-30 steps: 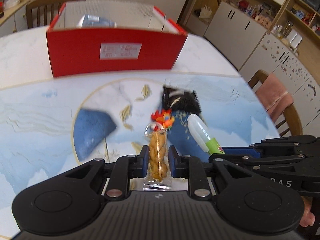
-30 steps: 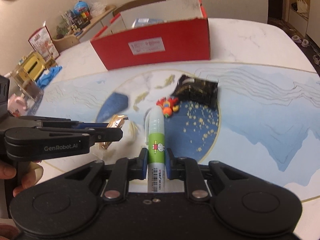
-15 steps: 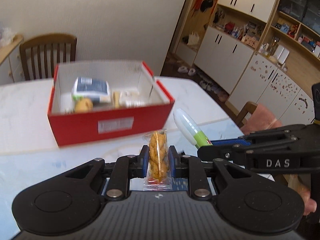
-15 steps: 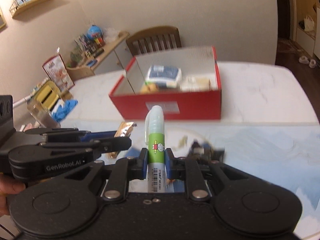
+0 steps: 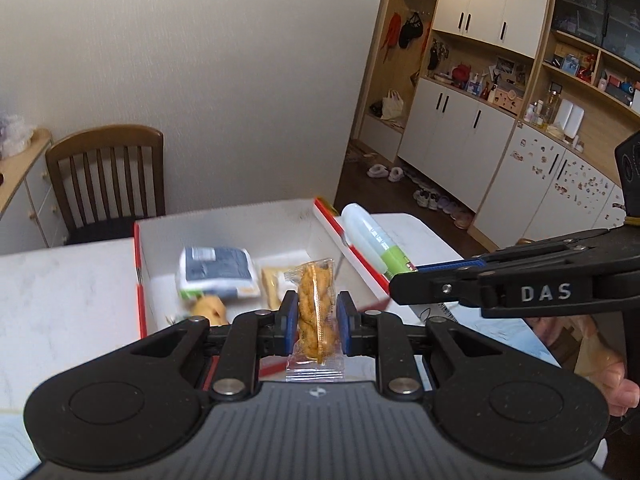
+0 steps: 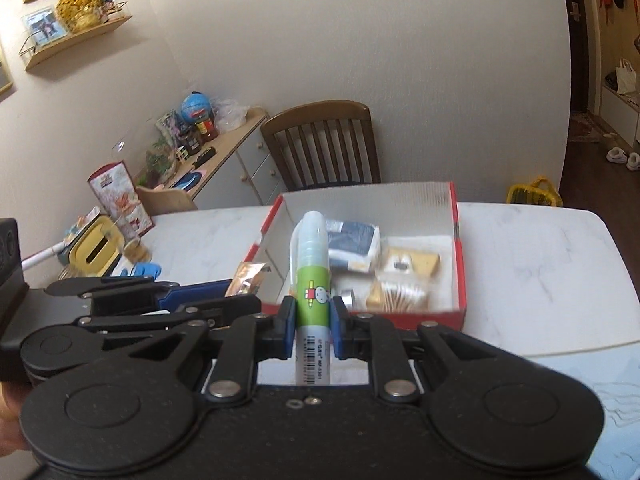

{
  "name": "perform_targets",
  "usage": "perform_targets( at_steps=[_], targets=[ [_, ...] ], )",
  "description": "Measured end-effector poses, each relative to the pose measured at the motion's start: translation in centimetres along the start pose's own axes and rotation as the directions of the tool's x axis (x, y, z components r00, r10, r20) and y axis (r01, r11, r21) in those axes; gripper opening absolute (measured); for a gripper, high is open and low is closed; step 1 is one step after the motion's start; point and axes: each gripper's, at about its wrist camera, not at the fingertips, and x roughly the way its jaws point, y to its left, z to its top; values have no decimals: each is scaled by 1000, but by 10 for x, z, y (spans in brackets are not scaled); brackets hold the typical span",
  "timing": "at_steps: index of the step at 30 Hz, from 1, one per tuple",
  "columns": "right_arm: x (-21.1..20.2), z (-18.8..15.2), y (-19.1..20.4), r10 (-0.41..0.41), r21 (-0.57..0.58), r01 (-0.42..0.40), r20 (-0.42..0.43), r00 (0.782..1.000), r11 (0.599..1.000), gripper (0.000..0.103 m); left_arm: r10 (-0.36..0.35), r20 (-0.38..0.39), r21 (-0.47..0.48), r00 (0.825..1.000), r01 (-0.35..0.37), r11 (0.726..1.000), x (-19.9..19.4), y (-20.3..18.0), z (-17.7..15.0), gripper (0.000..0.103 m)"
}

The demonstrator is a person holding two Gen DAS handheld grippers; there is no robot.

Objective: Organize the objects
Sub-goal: 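Carry the bagged snack and green-white marker with both tools over the red box, then open both tools to drop the bagged snack and marker into the box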

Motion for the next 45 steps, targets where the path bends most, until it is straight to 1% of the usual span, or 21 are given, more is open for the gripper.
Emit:
perform_targets(
  at_steps=[4, 7, 12, 15, 17, 22, 27, 37, 45],
  targets=[
    [20, 15, -2, -22, 0, 22, -5, 1000, 1000, 17, 21, -5, 21, 1000, -21, 1000, 17, 11, 13, 20],
    [36, 23, -3, -48, -12, 48, -6, 999, 999, 17, 56, -3, 56, 998, -56, 997, 32, 18, 19, 20],
    [63, 30, -6, -99, -27, 98, -19, 995, 995, 17, 88, -26, 74, 996, -86, 994, 62, 33, 26, 20],
    [82, 33, -8, -148, -63, 147, -18, 989, 987, 17, 101, -56, 68, 993, -97, 993, 81, 41, 27, 20],
    [94, 36, -12, -157, -58, 155, -32, 987, 986, 17, 109, -70, 69, 992, -104, 992, 94, 47, 27, 20],
    [121, 39, -26, -206, -50, 203, -60, 977, 978, 17, 110, -120, 48, 987, -104, 993, 127, 59, 25, 20],
    [146, 37, -37, -256, -59, 251, -101, 961, 966, 17, 108, -169, 70, 980, -98, 993, 155, 61, 19, 20],
    [177, 25, -54, -273, -39, 270, -171, 947, 962, 17, 123, -245, 110, 962, -98, 989, 192, 58, 7, 20],
    [185, 19, -62, -291, -37, 289, -188, 938, 957, 17, 111, -303, 109, 946, -82, 991, 208, 61, -1, 20]
  ],
)
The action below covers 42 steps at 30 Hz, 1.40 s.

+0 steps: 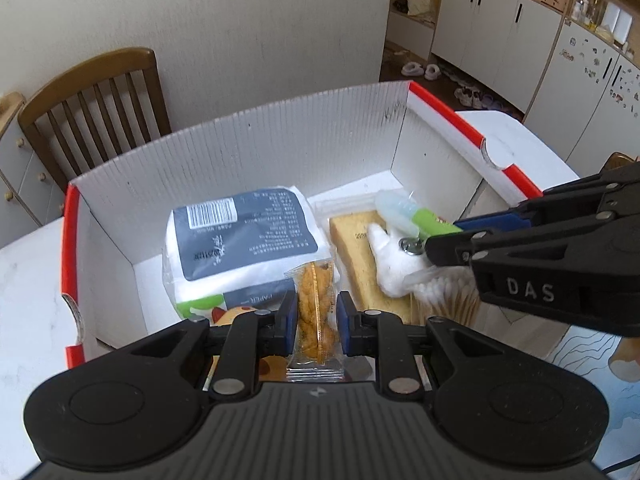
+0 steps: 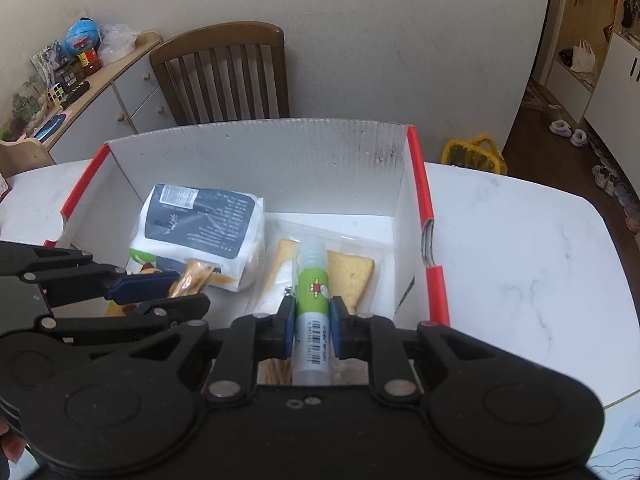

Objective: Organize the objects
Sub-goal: 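Open both tools to drop the bagged snack and marker into the box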

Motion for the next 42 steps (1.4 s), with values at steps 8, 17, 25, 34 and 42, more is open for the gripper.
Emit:
perform_targets(
  at_steps=[8, 17, 25, 34, 42],
  targets=[
    [0, 0, -3, -14, 1, 14, -2, 1000, 1000, 20, 5, -71, -11, 997, -5, 1000, 12, 2, 1, 20],
    [-16, 0, -1, 15, -33, -15, 3, 1000, 999, 22, 30, -66, -21, 997, -31, 999, 5, 1, 3, 20],
    [-39, -5, -2, 47, -41, -46, 19, 999, 998, 24, 28, -33, -50, 999, -29, 998, -17, 0, -2, 20],
    [-73, -16, 0, 85, -75, -80, 71, 994, 994, 28, 20, 58, -105, 998, -14, 994, -62, -1, -6, 20],
    [-103, -29, 0, 115, -89, -104, 119, 986, 991, 37, 28, 130, -81, 991, -18, 997, -103, -17, -15, 20]
  ],
)
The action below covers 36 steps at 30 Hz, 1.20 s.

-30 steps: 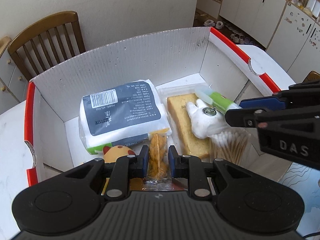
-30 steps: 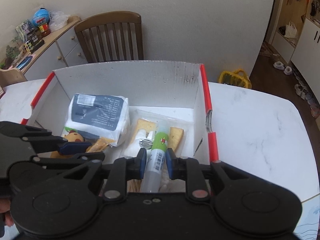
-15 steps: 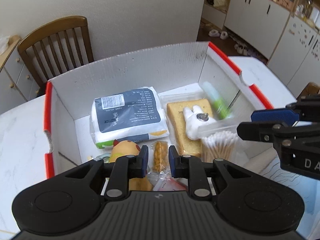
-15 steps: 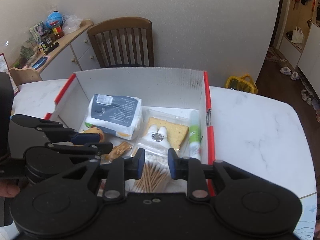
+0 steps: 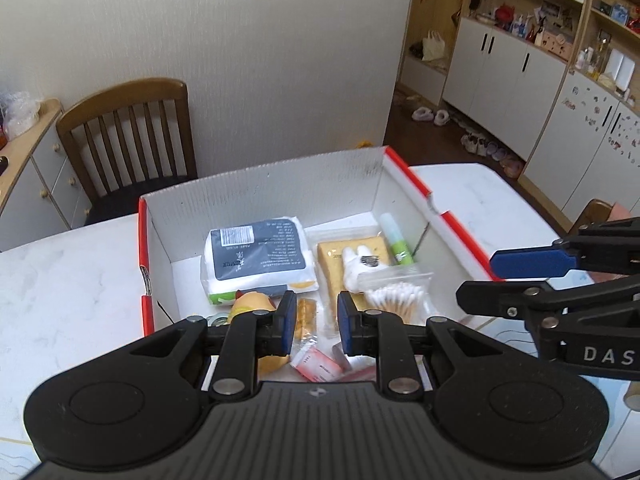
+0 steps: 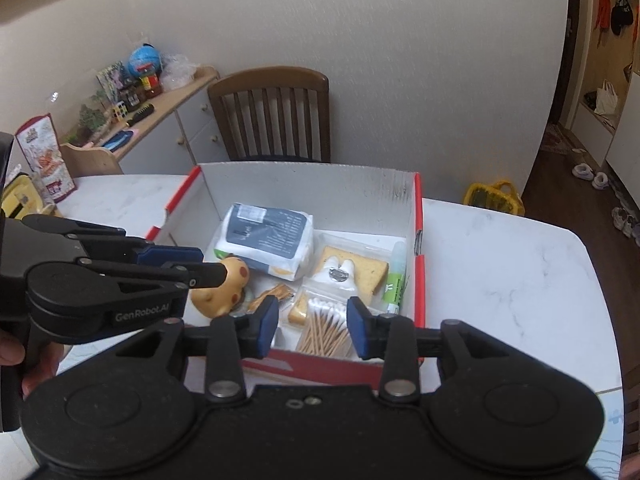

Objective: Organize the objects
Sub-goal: 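Open both tools to drop the bagged snack and marker into the box, then move both tools back toward the parrot keychain and black snack packet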

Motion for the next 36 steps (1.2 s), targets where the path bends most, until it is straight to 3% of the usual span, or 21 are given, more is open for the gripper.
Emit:
perform_targets(
  at_steps=[4, 6, 8, 19, 27, 30, 32, 33, 36],
  targets=[
    [-14, -7, 1, 9, -2, -9, 20, 1000, 1000, 40, 7, 26, 16, 1000, -8, 1000, -18, -10, -5, 20],
    [-22, -10, 2, 14, -6, -14, 29, 999, 1000, 47, 1, 34, 12, 999, -1, 1000, -27, -14, -8, 20],
    [-32, -15, 3, 24, -4, -24, 45, 999, 1000, 61, -6, 43, 6, 999, 6, 1000, -36, -17, -11, 20],
    [-82, -45, 2, 71, -14, -70, 89, 993, 997, 71, -28, 101, -19, 995, 30, 999, -88, -37, -39, 20],
    [-111, -80, -5, 84, -31, -82, 89, 992, 996, 78, -39, 101, -36, 994, 43, 998, -108, -51, -71, 21],
    [-117, -93, -10, 77, -28, -75, 86, 993, 997, 82, -46, 92, -50, 995, 50, 997, -108, -57, -85, 33],
    [-119, -103, -15, 75, -18, -73, 81, 994, 997, 86, -53, 90, -67, 995, 59, 996, -108, -59, -95, 61],
    [-120, -108, -17, 71, -15, -70, 77, 995, 997, 86, -53, 94, -71, 994, 60, 996, -108, -61, -100, 66],
    [-117, -123, -24, 59, -6, -59, 50, 997, 998, 86, -44, 82, -62, 996, 49, 997, -105, -67, -113, 69]
  ],
)
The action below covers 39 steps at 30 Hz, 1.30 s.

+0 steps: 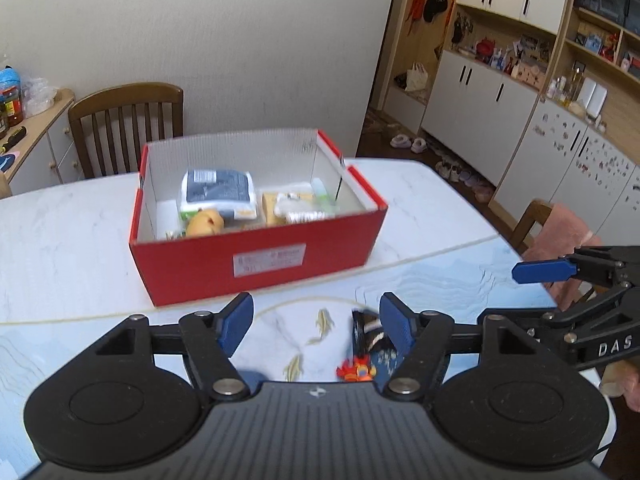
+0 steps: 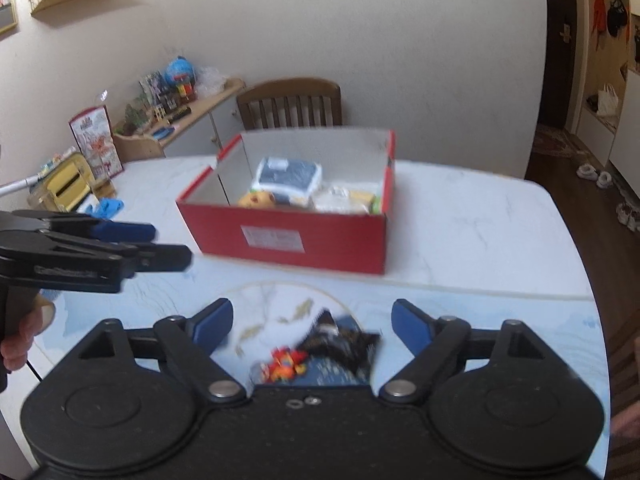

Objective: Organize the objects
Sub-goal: 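Move both tools back toward the parrot keychain and black snack packet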

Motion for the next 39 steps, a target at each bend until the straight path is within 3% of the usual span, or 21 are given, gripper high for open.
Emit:
perform_targets(
  at_steps=[8, 20, 24, 28, 32, 39],
  targets=[
    [14, -32, -22, -45, 20, 47, -65, 997, 999, 91, -23, -71, -11, 997, 23, 1000, 23, -9, -38, 81],
    [55, -49, -45, -85, 26, 89, -137, 987, 996, 95, -20, -192, -16, 981, 18, 1000, 67, -16, -80, 85],
    [70, -49, -45, -84, 33, 90, -155, 984, 995, 95, -61, -194, -35, 979, 56, 998, 78, -14, -86, 86],
    [85, -47, -43, -80, 32, 87, -174, 982, 996, 95, -91, -194, -78, 977, 78, 994, 89, -11, -91, 99],
    [98, -49, -41, -76, 24, 82, -196, 978, 996, 95, -105, -184, -65, 977, 94, 993, 97, -12, -94, 99],
    [118, -49, -43, -73, 34, 83, -226, 971, 996, 95, -50, -130, -8, 990, 49, 999, 104, -18, -94, 99]
  ],
)
